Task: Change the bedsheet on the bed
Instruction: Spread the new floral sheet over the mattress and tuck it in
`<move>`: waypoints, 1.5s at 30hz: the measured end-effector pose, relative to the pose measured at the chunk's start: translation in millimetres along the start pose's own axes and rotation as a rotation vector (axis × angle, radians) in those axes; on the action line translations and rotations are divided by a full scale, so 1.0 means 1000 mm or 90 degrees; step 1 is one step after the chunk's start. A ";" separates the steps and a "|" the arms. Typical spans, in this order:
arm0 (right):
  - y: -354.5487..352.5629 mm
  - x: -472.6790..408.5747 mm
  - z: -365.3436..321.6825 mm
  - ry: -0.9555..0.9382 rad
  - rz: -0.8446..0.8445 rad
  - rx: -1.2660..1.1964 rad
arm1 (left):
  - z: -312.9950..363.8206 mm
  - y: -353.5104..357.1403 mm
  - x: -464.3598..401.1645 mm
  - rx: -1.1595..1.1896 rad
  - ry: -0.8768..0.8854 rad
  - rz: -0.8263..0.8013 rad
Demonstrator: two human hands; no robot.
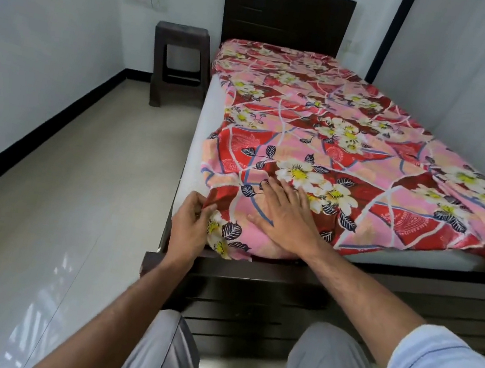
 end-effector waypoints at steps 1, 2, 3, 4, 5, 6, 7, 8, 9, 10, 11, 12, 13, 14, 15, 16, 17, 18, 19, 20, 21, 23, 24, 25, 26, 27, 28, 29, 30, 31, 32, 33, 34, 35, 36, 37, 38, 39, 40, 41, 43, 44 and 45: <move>0.000 0.000 -0.002 0.004 0.000 0.000 | 0.000 0.001 0.001 0.007 0.001 0.004; 0.000 -0.001 -0.004 0.007 0.000 -0.003 | 0.001 0.001 0.002 0.007 0.002 0.011; -0.001 -0.001 -0.007 0.011 -0.003 -0.013 | 0.000 0.001 0.002 0.002 0.005 0.025; -0.002 -0.002 -0.011 0.012 -0.007 -0.024 | -0.001 -0.001 0.002 0.002 0.007 0.044; -0.003 -0.003 -0.016 0.005 -0.009 -0.034 | 0.000 -0.004 0.003 0.005 0.011 0.068; -0.004 -0.005 -0.023 -0.007 -0.009 -0.044 | 0.003 -0.011 0.001 0.007 0.021 0.095; -0.006 -0.008 -0.032 -0.022 -0.012 -0.051 | 0.006 -0.020 -0.003 0.001 0.035 0.127; -0.008 -0.012 -0.041 -0.038 -0.015 -0.057 | 0.010 -0.033 -0.008 -0.011 0.053 0.160; -0.008 -0.015 -0.052 -0.053 -0.016 -0.061 | 0.013 -0.048 -0.012 -0.024 0.069 0.182; -0.006 -0.019 -0.062 -0.060 -0.016 -0.070 | 0.017 -0.064 -0.016 -0.033 0.083 0.185; -0.005 -0.023 -0.072 -0.061 -0.013 -0.085 | 0.018 -0.081 -0.020 -0.038 0.090 0.170; -0.003 -0.027 -0.082 -0.063 -0.008 -0.101 | 0.017 -0.096 -0.020 -0.037 0.099 0.145; -0.001 -0.029 -0.088 -0.072 -0.003 -0.103 | 0.011 -0.109 -0.021 -0.044 0.104 0.121; 0.002 -0.031 -0.094 -0.091 -0.001 -0.093 | 0.000 -0.119 -0.021 -0.070 0.094 0.100; 0.006 -0.032 -0.096 -0.116 -0.007 -0.074 | -0.012 -0.126 -0.020 -0.112 0.066 0.074; 0.010 -0.033 -0.094 -0.137 -0.020 -0.054 | -0.028 -0.131 -0.019 -0.171 0.013 0.041; 0.014 -0.033 -0.091 -0.149 -0.037 -0.036 | -0.041 -0.132 -0.018 -0.224 -0.040 -0.002; 0.017 -0.034 -0.088 -0.155 -0.053 -0.022 | -0.051 -0.132 -0.019 -0.270 -0.087 -0.035; 0.019 -0.035 -0.085 -0.164 -0.066 -0.013 | -0.055 -0.131 -0.019 -0.293 -0.103 -0.050; 0.020 -0.036 -0.082 -0.170 -0.079 -0.009 | -0.054 -0.128 -0.024 -0.304 -0.091 -0.033; 0.020 -0.036 -0.080 -0.174 -0.091 -0.018 | -0.047 -0.123 -0.032 -0.308 -0.067 -0.002; 0.015 -0.037 -0.077 -0.186 -0.100 -0.070 | -0.021 -0.108 -0.051 -0.308 -0.023 0.037; 0.010 -0.037 -0.075 -0.199 -0.092 -0.092 | -0.010 -0.099 -0.064 -0.296 -0.031 0.023; 0.007 -0.037 -0.072 -0.206 -0.080 -0.101 | 0.000 -0.089 -0.078 -0.286 -0.044 -0.010; 0.004 -0.038 -0.067 -0.203 -0.066 -0.099 | 0.007 -0.081 -0.092 -0.272 -0.071 -0.052; 0.002 -0.039 -0.060 -0.184 -0.056 -0.090 | 0.010 -0.073 -0.107 -0.265 -0.094 -0.090; 0.001 -0.039 -0.052 -0.154 -0.055 -0.079 | 0.012 -0.066 -0.118 -0.267 -0.111 -0.121; 0.001 -0.038 -0.045 -0.128 -0.062 -0.068 | 0.015 -0.058 -0.127 -0.276 -0.120 -0.140; 0.003 -0.038 -0.039 -0.115 -0.076 -0.058 | 0.016 -0.053 -0.134 -0.303 -0.124 -0.136; 0.004 -0.038 -0.036 -0.114 -0.090 -0.050 | 0.019 -0.046 -0.137 -0.330 -0.121 -0.116; 0.005 -0.038 -0.035 -0.117 -0.099 -0.043 | 0.021 -0.041 -0.141 -0.347 -0.113 -0.080; 0.006 -0.039 -0.035 -0.120 -0.102 -0.036 | 0.025 -0.039 -0.143 -0.348 -0.096 -0.040; 0.007 -0.040 -0.035 -0.119 -0.102 -0.033 | 0.027 -0.040 -0.145 -0.345 -0.072 0.009; 0.007 -0.041 -0.035 -0.119 -0.102 -0.036 | 0.029 -0.047 -0.148 -0.346 -0.049 0.072; 0.006 -0.041 -0.035 -0.121 -0.102 -0.045 | 0.027 -0.057 -0.154 -0.362 -0.028 0.131; 0.005 -0.040 -0.034 -0.127 -0.101 -0.058 | 0.028 -0.070 -0.158 -0.389 -0.015 0.175; 0.004 -0.039 -0.033 -0.136 -0.095 -0.070 | 0.026 -0.084 -0.163 -0.425 -0.011 0.194; 0.003 -0.036 -0.029 -0.142 -0.083 -0.075 | 0.024 -0.095 -0.165 -0.463 -0.016 0.198; 0.001 -0.034 -0.026 -0.149 -0.069 -0.071 | 0.018 -0.103 -0.167 -0.501 -0.029 0.196; -0.001 -0.030 -0.022 -0.153 -0.058 -0.063 | 0.012 -0.107 -0.167 -0.541 -0.047 0.190; -0.005 -0.021 -0.011 -0.159 -0.050 -0.048 | -0.006 -0.108 -0.168 -0.589 -0.102 0.179; -0.008 -0.015 -0.002 -0.157 -0.049 -0.043 | -0.014 -0.102 -0.168 -0.578 -0.132 0.172; -0.011 -0.009 0.007 -0.157 -0.045 -0.039 | -0.019 -0.096 -0.167 -0.547 -0.156 0.167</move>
Point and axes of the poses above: each hand's wrist, its own x-axis away from the middle knuckle, its own y-axis out of the palm, z = x × y, the point moved 1 cm from there along -x, towards the middle knuckle, and after that the axes turned 14 degrees about -x, right-handed, at the moved point
